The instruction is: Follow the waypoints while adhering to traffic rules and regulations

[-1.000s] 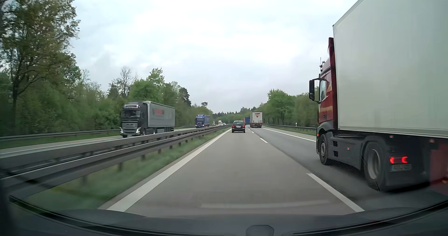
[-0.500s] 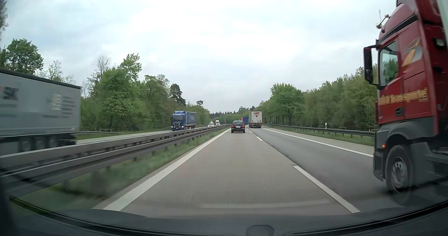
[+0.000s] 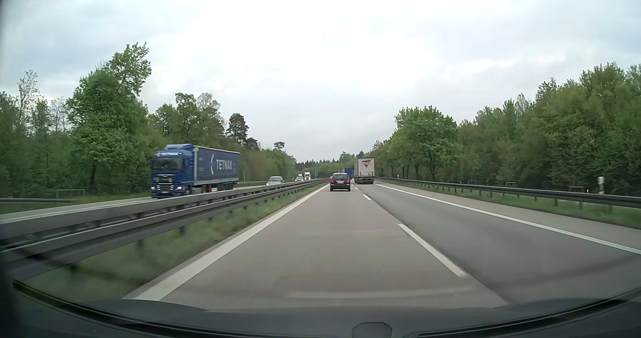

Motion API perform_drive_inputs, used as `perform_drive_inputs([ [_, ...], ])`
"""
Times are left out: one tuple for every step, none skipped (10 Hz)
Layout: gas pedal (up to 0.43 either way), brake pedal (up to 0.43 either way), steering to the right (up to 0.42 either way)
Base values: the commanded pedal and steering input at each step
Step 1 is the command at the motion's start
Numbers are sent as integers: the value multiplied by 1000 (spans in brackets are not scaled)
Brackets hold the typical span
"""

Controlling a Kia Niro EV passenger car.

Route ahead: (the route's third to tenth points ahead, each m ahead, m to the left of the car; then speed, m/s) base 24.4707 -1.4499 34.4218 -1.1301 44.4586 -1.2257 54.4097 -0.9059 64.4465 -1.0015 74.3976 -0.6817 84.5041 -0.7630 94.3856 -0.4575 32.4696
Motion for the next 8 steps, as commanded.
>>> perform_drive_inputs([
  [0,0,1],
  [0,0,0],
  [0,0,0],
  [0,0,0],
  [0,0,0],
  [0,0,0],
  [0,0,0],
  [0,0,0],
])
